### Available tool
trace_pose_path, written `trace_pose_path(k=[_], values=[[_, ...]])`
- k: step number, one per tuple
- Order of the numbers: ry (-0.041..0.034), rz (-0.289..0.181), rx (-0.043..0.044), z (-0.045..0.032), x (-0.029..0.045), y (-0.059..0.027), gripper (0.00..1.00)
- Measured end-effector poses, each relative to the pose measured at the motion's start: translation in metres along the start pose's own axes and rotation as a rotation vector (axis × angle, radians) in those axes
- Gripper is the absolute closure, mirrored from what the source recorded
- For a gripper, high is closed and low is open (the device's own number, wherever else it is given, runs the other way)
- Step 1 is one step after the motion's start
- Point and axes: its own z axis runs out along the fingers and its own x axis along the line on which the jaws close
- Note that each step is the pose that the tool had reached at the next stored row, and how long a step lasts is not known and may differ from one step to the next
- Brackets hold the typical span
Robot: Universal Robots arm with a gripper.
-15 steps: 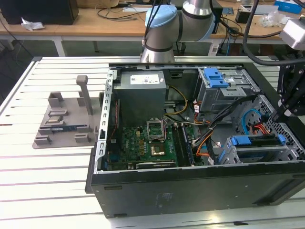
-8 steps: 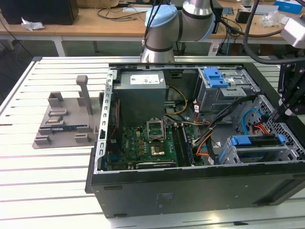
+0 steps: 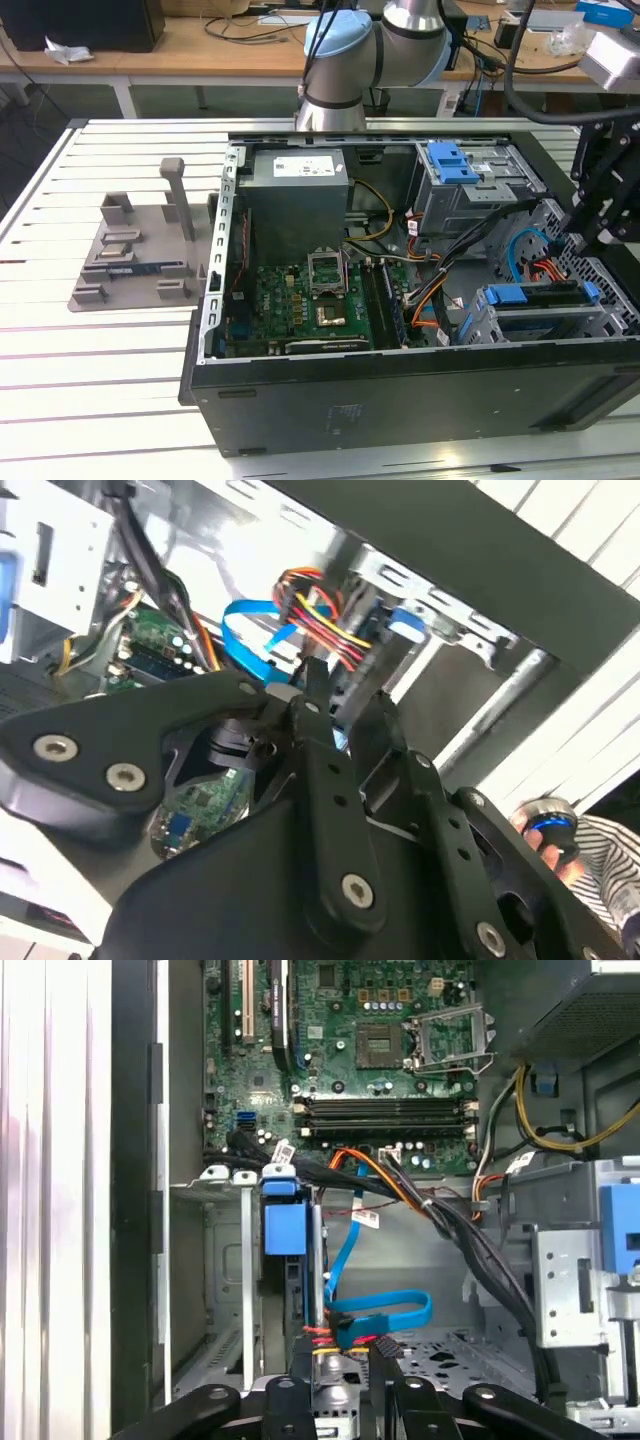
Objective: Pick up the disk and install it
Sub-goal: 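Insert the second disk wire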
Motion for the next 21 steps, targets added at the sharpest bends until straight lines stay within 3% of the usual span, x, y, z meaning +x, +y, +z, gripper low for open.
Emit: trace_pose_path(k=[2,7,12,13,15,21], values=[[0.0004,-0.011,0.0,0.0034,0.0001,0.0048,0.64],[0.0015,-0.024,0.0001,0.0143,0.0,0.0056,0.64],[0.0016,-0.025,0.0001,0.0147,0.0,0.0056,0.64],[0.0016,-0.025,0.0001,0.0147,0.0,0.0056,0.78],[0.0016,-0.025,0.0001,0.0147,0.0,0.0056,0.84],[0.0019,-0.025,0.0002,0.0156,0.0029,0.0082,0.84]])
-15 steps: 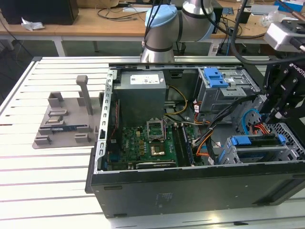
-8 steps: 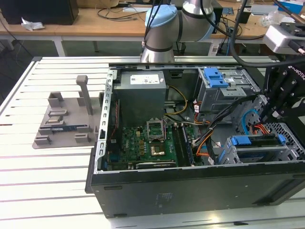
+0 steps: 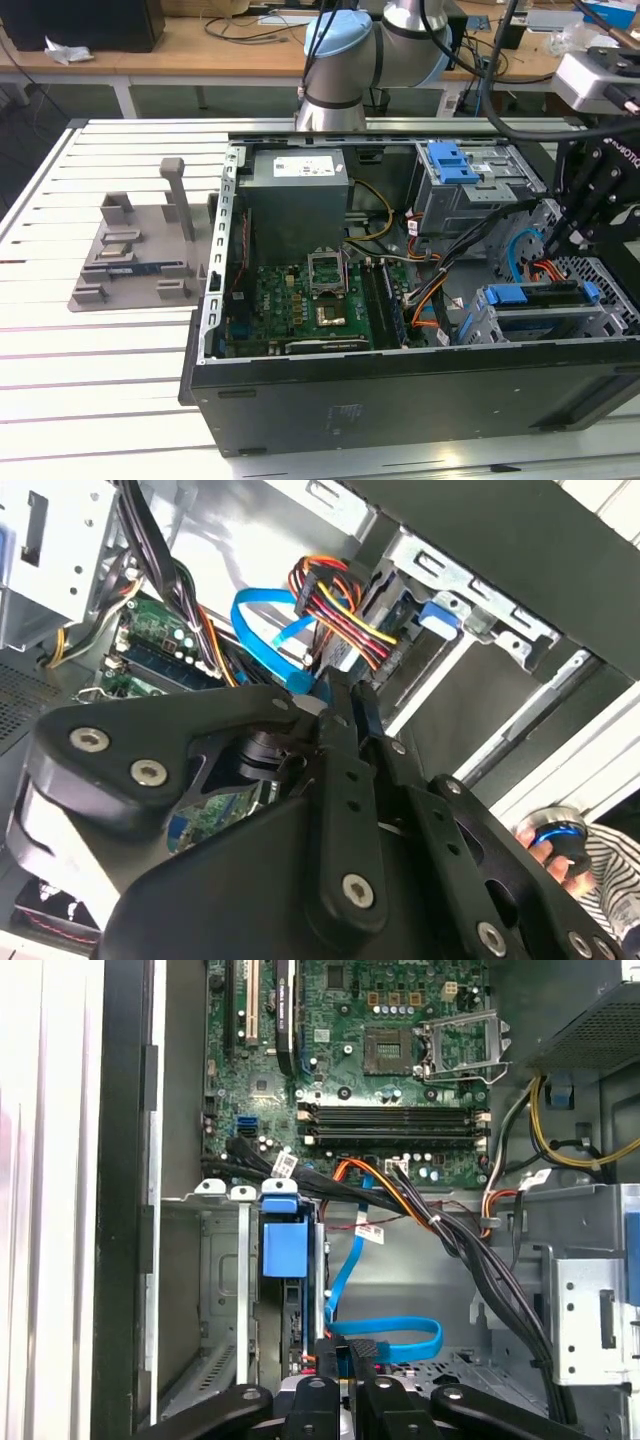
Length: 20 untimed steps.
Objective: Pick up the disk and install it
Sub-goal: 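Insert the second disk wire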
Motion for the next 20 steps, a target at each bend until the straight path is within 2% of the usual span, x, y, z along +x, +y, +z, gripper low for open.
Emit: trace_pose_path(k=[2,6,9,20], values=[[0.0,-0.001,0.0,0.0041,0.0052,0.0011,0.84],[0.0029,-0.042,-0.0044,0.0118,0.0085,0.0006,0.84],[0.0031,-0.043,-0.0045,0.0168,0.0107,0.0002,0.84],[0.0043,-0.062,-0.0044,0.0228,0.0153,-0.0008,0.84]])
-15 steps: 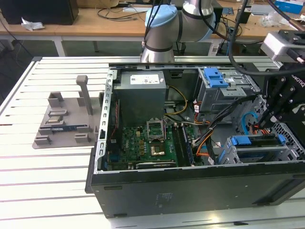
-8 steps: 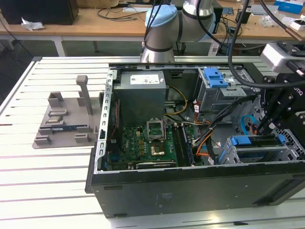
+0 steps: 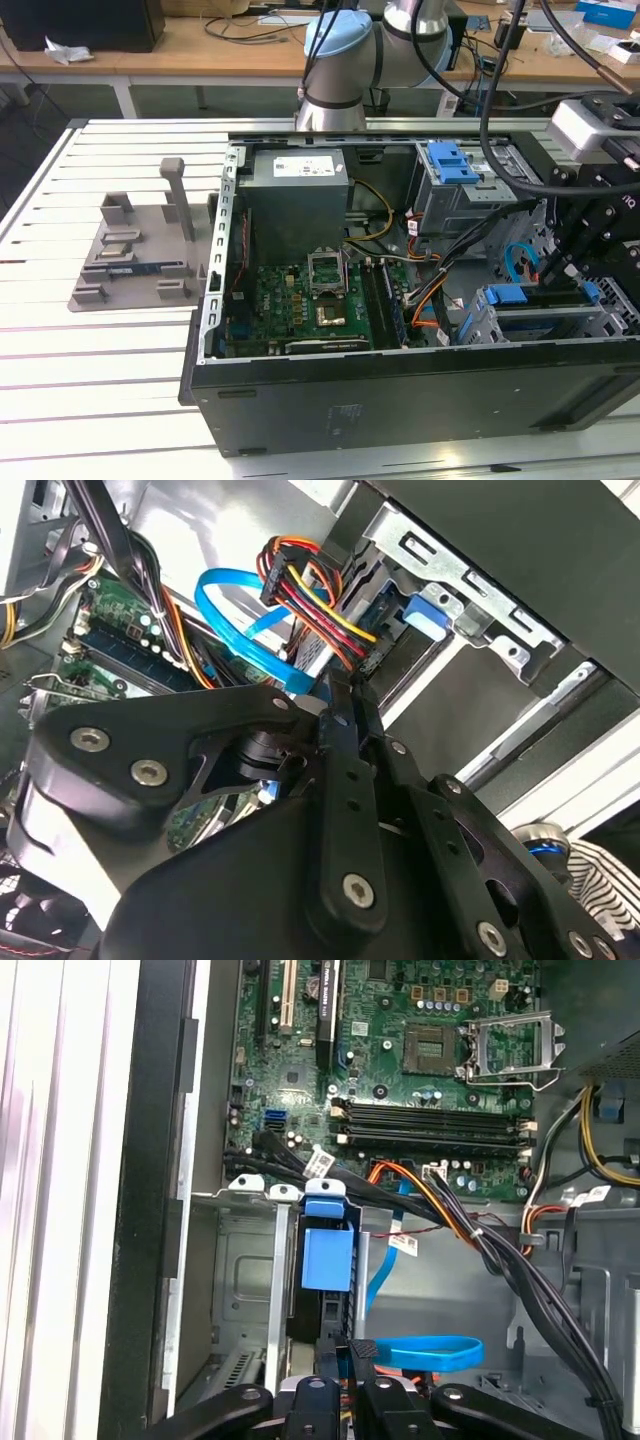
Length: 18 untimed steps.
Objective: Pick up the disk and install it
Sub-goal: 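Insert the second disk wire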
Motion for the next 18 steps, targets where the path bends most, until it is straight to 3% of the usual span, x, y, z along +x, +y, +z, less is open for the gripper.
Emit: trace_pose_path(k=[9,18], values=[[0.0007,-0.005,0.0001,0.0052,0.0013,0.0001,0.84],[0.0,-0.005,0.0001,0.0051,0.0015,-0.0012,0.84]])
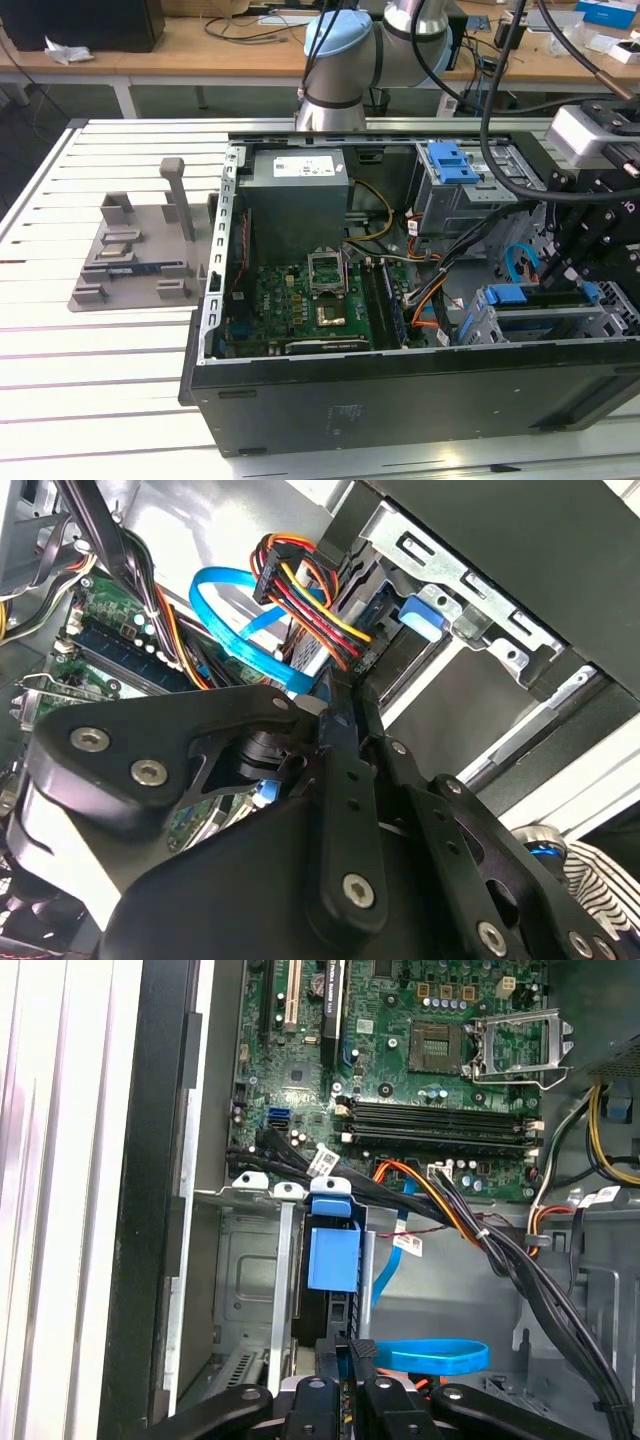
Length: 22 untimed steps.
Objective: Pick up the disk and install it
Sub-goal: 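Insert the second disk wire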
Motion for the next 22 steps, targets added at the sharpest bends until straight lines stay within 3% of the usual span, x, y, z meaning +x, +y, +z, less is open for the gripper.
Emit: trace_pose_path(k=[3,5,6,7,8,11,22], values=[[-0.0035,0.0,0.0015,0.0019,-0.0001,-0.0001,0.84],[-0.0053,0.0,0.0036,-0.0022,-0.0001,0.0003,0.84],[-0.0042,0.0,0.0065,-0.0082,-0.0001,0.0008,0.84],[-0.0082,-0.001,0.0072,-0.0086,0.0,0.0009,0.84],[-0.0137,-0.001,0.0076,-0.0067,-0.0001,0.0008,0.84],[-0.0165,-0.001,0.0078,-0.0052,-0.0001,0.0007,0.84],[-0.0172,-0.001,0.0079,-0.0008,0.0022,0.0005,0.84]])
